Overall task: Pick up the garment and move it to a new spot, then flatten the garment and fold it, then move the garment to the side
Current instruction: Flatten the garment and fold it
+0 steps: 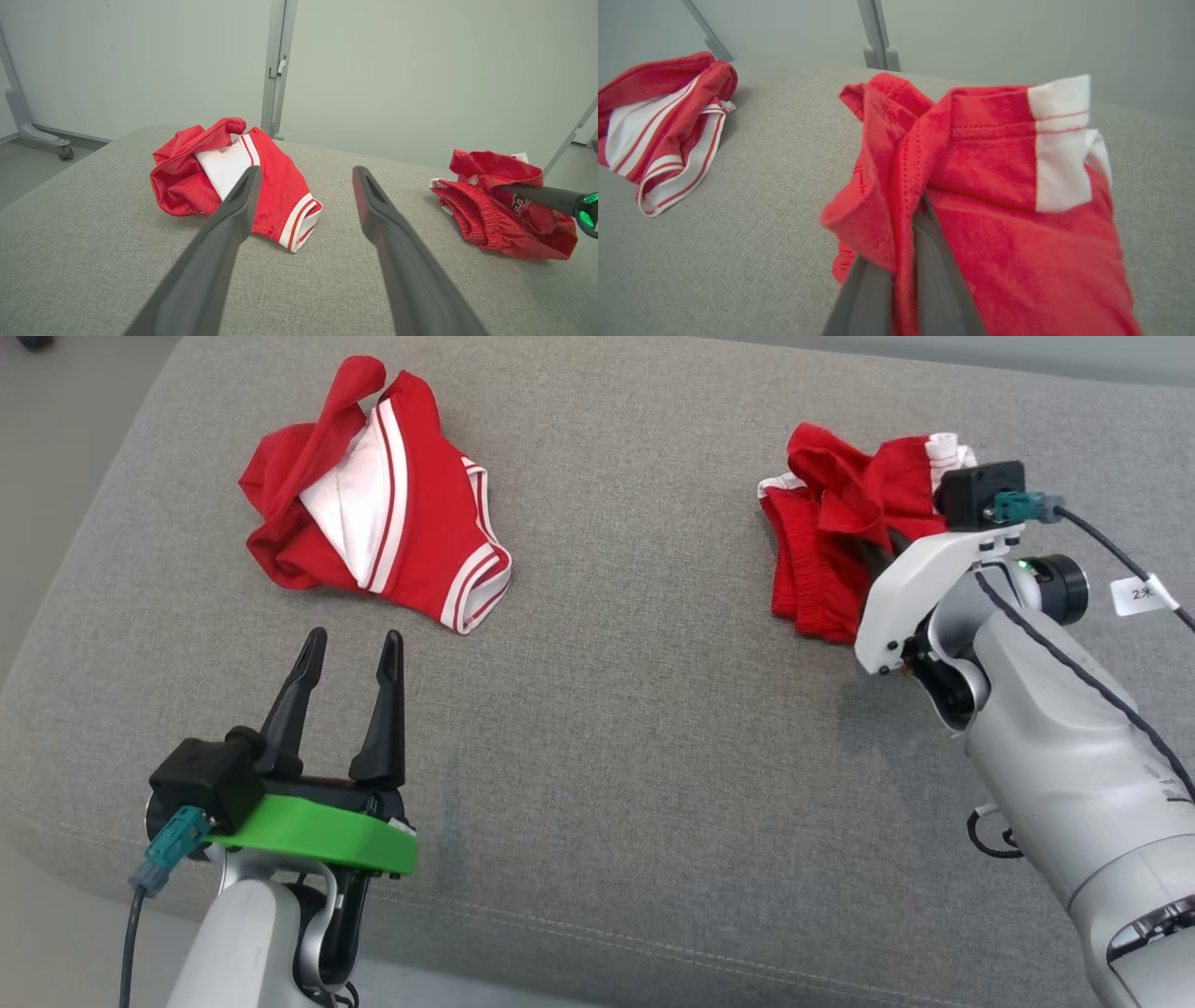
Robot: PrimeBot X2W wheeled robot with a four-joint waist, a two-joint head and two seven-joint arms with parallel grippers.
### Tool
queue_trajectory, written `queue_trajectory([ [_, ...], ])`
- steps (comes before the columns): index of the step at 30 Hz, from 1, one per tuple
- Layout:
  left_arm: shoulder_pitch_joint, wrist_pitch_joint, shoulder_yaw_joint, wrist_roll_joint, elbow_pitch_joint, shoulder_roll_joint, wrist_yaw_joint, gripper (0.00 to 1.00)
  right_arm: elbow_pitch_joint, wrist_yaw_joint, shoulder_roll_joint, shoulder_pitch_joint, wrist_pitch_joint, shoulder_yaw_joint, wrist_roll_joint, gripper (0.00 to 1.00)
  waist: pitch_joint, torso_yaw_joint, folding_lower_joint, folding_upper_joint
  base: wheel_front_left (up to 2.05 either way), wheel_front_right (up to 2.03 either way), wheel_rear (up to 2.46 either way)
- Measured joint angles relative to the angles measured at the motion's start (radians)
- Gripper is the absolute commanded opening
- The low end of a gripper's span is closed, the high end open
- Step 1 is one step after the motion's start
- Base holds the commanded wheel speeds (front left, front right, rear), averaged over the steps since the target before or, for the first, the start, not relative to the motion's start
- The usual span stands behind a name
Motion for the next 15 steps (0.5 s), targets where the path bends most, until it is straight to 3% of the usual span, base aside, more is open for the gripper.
queue_trajectory([
  [2, 0.000, 0.000, 0.000, 0.000, 0.000, 0.000, 0.000, 1.00, 0.011, 0.000, 0.002, 0.007, 0.016, 0.028, -0.003, 0.18, -0.001, -0.001, 0.0000, 0.0000, 0.00, 0.00, 0.00],
  [3, 0.000, 0.000, 0.000, 0.000, 0.000, 0.000, 0.000, 1.00, 0.017, 0.000, 0.003, 0.010, 0.017, 0.036, -0.003, 0.38, -0.002, -0.001, 0.0000, 0.0000, 0.00, 0.00, 0.00],
  [4, 0.000, 0.000, 0.000, 0.000, 0.000, 0.000, 0.000, 1.00, 0.022, 0.000, 0.002, 0.012, 0.025, 0.045, -0.003, 0.85, -0.003, -0.002, 0.0000, 0.0000, 0.00, 0.00, 0.00],
  [5, 0.000, 0.000, 0.000, 0.000, 0.000, 0.000, 0.000, 1.00, 0.028, 0.000, 0.001, 0.014, 0.029, 0.053, -0.005, 1.00, -0.005, -0.003, 0.0000, 0.0000, 0.00, 0.00, 0.00],
  [15, 0.013, 0.000, 0.011, 0.000, 0.005, -0.001, 0.000, 1.00, 0.026, 0.000, -0.003, 0.021, 0.001, 0.084, -0.004, 1.00, -0.032, -0.025, 0.0000, 0.0000, 0.00, 0.00, 0.00],
])
